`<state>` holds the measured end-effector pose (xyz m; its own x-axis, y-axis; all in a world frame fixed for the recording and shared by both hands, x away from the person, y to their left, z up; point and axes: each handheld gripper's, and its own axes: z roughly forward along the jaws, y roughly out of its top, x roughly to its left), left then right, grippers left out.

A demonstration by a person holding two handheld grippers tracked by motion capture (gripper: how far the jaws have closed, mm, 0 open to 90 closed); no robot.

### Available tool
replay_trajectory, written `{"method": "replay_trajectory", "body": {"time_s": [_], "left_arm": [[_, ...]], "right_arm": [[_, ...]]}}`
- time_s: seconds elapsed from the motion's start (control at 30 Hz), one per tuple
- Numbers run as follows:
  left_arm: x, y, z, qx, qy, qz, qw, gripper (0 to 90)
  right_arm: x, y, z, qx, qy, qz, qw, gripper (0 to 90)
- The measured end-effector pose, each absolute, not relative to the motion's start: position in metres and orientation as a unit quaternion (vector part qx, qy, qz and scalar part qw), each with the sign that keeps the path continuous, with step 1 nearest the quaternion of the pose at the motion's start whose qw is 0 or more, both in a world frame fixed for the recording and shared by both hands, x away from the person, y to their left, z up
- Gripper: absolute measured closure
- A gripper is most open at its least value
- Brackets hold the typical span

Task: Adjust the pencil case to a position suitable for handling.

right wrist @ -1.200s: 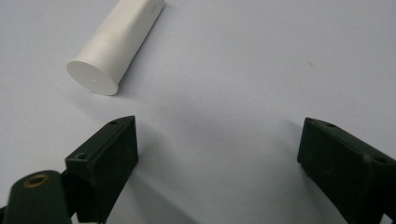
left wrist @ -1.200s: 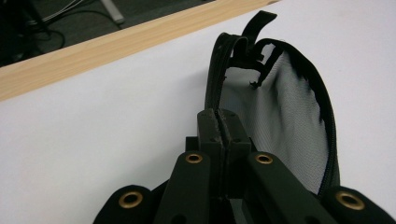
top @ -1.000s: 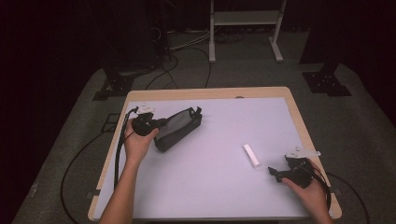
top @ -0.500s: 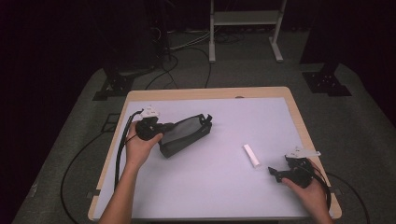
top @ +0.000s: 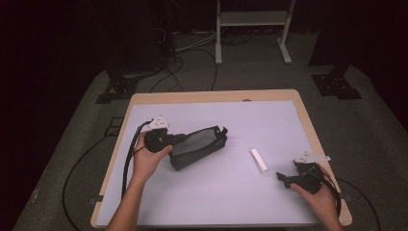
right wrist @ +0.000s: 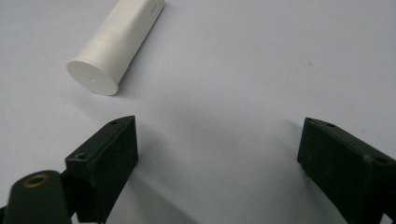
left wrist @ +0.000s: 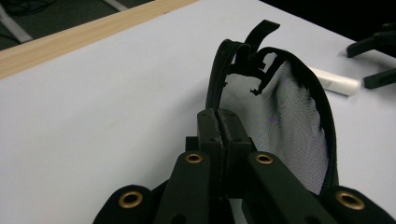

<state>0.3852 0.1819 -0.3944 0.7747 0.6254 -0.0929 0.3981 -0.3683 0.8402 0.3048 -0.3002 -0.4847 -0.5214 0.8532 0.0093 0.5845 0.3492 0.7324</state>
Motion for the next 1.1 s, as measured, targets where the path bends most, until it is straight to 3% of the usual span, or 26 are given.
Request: {"method": "replay_trajectory", "body": {"time_s": [1.1], "left_arm": [[0.345, 0.155, -0.411, 0.829, 0.264, 0.060, 0.489, 89.1]], "right_arm": [[0.305, -0.300, -0.485, 0.449, 0.799, 0.351, 0.193, 11.3]]}}
